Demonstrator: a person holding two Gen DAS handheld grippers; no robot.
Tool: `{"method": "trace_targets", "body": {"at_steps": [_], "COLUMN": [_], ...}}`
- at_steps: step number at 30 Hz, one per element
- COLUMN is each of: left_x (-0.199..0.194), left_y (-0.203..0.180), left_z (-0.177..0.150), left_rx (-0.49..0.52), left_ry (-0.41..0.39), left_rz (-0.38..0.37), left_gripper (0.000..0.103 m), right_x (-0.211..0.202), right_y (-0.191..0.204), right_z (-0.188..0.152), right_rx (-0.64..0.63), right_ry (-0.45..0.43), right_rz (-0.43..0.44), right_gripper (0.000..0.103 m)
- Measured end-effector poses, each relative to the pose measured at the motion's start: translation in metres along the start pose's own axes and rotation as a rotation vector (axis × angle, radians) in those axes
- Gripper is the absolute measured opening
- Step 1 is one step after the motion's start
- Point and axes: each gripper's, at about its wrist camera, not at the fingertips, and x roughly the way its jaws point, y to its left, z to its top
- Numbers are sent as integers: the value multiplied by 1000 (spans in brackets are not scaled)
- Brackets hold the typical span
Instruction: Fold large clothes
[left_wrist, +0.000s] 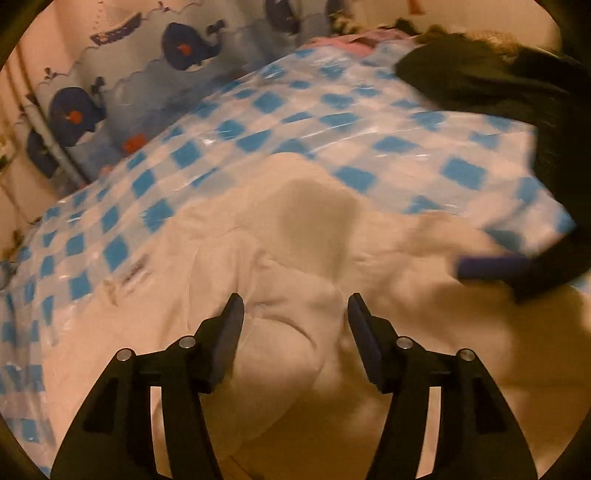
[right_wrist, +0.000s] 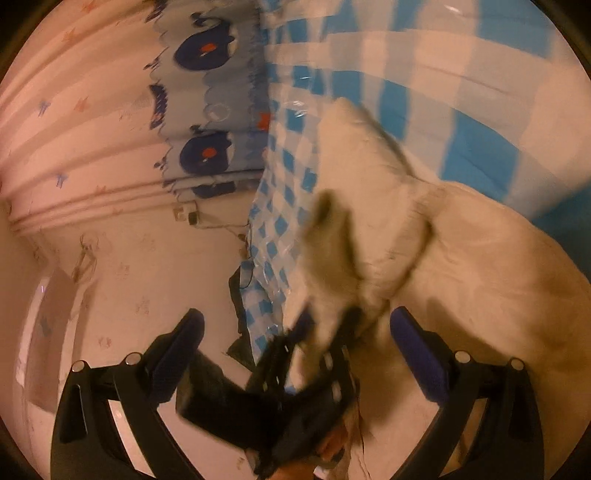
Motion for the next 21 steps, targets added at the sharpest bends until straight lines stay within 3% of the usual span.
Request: {"method": "trace_targets", "body": {"at_steps": [2,5,8,13,15,18,20,21], "left_x": [-15,-45,-74,-97,-97,-94,-91,-89], "left_y": [6,37,82,131,142,159,166,168], "left_z": [-7,-19,-33,-61,-69,-84,-91,-94], "left_rx": [-25,-115,-229,-341,-367,-427,-459,-470], "left_ry": [-12,-40,-79,-90,-85,-75,-69,-65], "left_rz": [-14,-14,-1,66,87,91,93,99], "left_gripper": [57,61,65,67,67,67,67,67], "right_x": [8,19,32,53,60,70,74,73], "right_y": [14,19,4,9,13,8,-4,-6], "right_z": [2,3,5,11,12,18,26,27], "right_rx": [-56,-106,-72,-139,-195,-214,-200,-205], "right_ry": [19,54,84,83,95,101,98,92], "right_rz": [11,-46,-69,-84,-113,-191,-227,-227], "right_gripper": [97,97,97,97,86,40,17,16]}}
